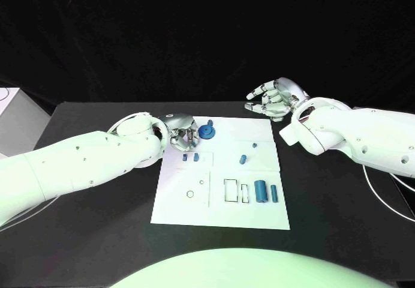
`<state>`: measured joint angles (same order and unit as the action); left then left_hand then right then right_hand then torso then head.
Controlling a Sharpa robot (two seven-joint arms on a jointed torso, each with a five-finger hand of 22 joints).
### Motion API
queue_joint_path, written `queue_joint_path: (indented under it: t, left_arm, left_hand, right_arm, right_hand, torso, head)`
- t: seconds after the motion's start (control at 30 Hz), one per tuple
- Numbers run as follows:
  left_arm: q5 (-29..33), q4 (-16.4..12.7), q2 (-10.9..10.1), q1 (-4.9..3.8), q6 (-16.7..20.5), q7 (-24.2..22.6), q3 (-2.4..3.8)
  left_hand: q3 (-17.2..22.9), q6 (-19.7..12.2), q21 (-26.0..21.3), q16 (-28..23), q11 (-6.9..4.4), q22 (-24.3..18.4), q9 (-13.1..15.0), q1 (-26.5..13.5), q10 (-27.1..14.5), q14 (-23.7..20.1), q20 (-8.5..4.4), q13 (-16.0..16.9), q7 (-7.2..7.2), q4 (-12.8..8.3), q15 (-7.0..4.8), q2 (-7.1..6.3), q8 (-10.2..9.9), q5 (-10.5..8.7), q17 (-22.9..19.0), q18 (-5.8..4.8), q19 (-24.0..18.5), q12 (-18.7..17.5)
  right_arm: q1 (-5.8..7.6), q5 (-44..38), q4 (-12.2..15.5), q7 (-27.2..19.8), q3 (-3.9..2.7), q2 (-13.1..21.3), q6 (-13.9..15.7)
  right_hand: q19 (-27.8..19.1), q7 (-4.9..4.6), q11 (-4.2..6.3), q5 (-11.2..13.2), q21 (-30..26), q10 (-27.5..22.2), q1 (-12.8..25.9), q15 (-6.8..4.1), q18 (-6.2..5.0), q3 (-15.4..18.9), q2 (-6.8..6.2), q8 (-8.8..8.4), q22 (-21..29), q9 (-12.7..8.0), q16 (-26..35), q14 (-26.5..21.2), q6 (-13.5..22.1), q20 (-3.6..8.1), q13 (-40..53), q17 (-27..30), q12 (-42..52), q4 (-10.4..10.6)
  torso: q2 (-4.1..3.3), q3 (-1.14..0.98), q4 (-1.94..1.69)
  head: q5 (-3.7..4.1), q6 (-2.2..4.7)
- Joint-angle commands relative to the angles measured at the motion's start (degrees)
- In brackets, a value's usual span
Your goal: Assemble the parts on the task board
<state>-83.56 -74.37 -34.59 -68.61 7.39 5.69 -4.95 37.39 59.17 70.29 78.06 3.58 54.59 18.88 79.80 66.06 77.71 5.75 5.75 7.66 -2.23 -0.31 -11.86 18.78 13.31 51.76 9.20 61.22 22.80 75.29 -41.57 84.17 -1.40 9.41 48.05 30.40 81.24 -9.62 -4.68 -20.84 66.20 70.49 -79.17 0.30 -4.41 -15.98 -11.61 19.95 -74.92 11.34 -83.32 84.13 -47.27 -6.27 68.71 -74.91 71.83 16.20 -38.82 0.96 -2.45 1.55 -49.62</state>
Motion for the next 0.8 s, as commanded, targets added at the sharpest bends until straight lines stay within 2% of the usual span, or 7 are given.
queue_joint_path:
  t: [0.03, 0.27, 0.53, 0.8]
  left_arm:
    - [-0.01, -0.05, 0.3, 0.13, -1.76, -0.4, -0.02]
    - [0.05, 0.02, 0.27, 0.16, -3.11, -0.44, -0.03]
    - [0.04, -0.28, -0.04, 0.19, -2.51, -0.41, -0.03]
    - [0.06, -0.45, -0.18, 0.23, -1.97, -0.41, -0.04]
  left_hand:
    - [-0.19, 0.51, 0.11, 0.34, 0.0, -0.04, 0.11, 0.09, 0.29, 0.17, 0.0, -0.02, -0.12, -0.3, -0.04, 0.61, 0.16, 0.28, -0.07, -0.73, 0.2, 0.04]
    - [-0.25, 0.67, 0.01, 0.31, -0.03, -0.23, 0.15, 0.02, 0.4, 0.12, -0.01, 0.06, -0.15, -0.31, -0.05, 0.63, 0.18, 0.24, -0.2, -0.69, 0.04, 0.04]
    - [-0.59, 0.9, -0.13, 0.3, -0.11, -0.45, 0.23, -0.27, 0.58, 0.03, -0.06, 0.32, -0.21, -0.36, -0.09, 0.42, 0.1, 0.09, -0.26, -0.64, -0.22, 0.0]
    - [-0.94, -0.36, -0.72, 0.51, 0.28, -1.27, -0.05, -0.77, -0.33, -0.23, -0.04, 0.61, 0.13, -0.5, 0.21, 0.0, -1.19, 0.12, 0.27, -0.5, -1.16, -0.94]
  right_arm:
    - [-0.02, -0.23, 0.05, -0.7, -0.02, 0.02, -0.47]
    - [-0.03, -0.23, 0.05, -0.71, -0.02, 0.07, -0.45]
    - [-0.03, -0.23, 0.07, -0.7, -0.02, 0.14, -0.39]
    - [-0.03, -0.23, 0.06, -0.73, -0.02, 0.16, -0.33]
  right_hand:
    - [-0.29, -0.05, -0.07, -0.35, -0.13, -0.08, 0.28, -0.01, -0.45, -0.22, -0.06, 0.08, -1.88, -0.06, 0.2, 2.4, 0.31, 0.14, -0.06, -4.44, -0.16, 0.0]
    - [-0.29, -0.05, -0.07, -0.35, -0.13, -0.08, 0.28, -0.01, -0.45, -0.22, -0.06, 0.08, -1.88, -0.06, 0.2, 2.4, 0.31, 0.14, -0.06, -4.44, -0.16, 0.0]
    - [-0.19, -0.02, -0.03, -0.37, -0.4, 0.02, 0.47, -0.06, -0.46, -0.56, -0.2, 0.15, -1.72, -0.07, 0.32, 2.44, 0.32, 0.2, -0.25, -4.38, -0.17, -0.01]
    - [-0.19, -0.02, -0.03, -0.37, -0.4, 0.02, 0.47, -0.06, -0.46, -0.56, -0.2, 0.15, -1.72, -0.07, 0.32, 2.44, 0.32, 0.2, -0.25, -4.38, -0.17, -0.01]
  torso:
    - [0.0, 0.04, -0.01]
    - [0.02, 0.04, -0.03]
    - [0.04, 0.08, -0.11]
    - [0.04, 0.07, -0.02]
  head:
    - [0.0, -0.12]
    - [0.02, -0.18]
    - [0.06, -0.27]
    - [-0.05, -0.27]
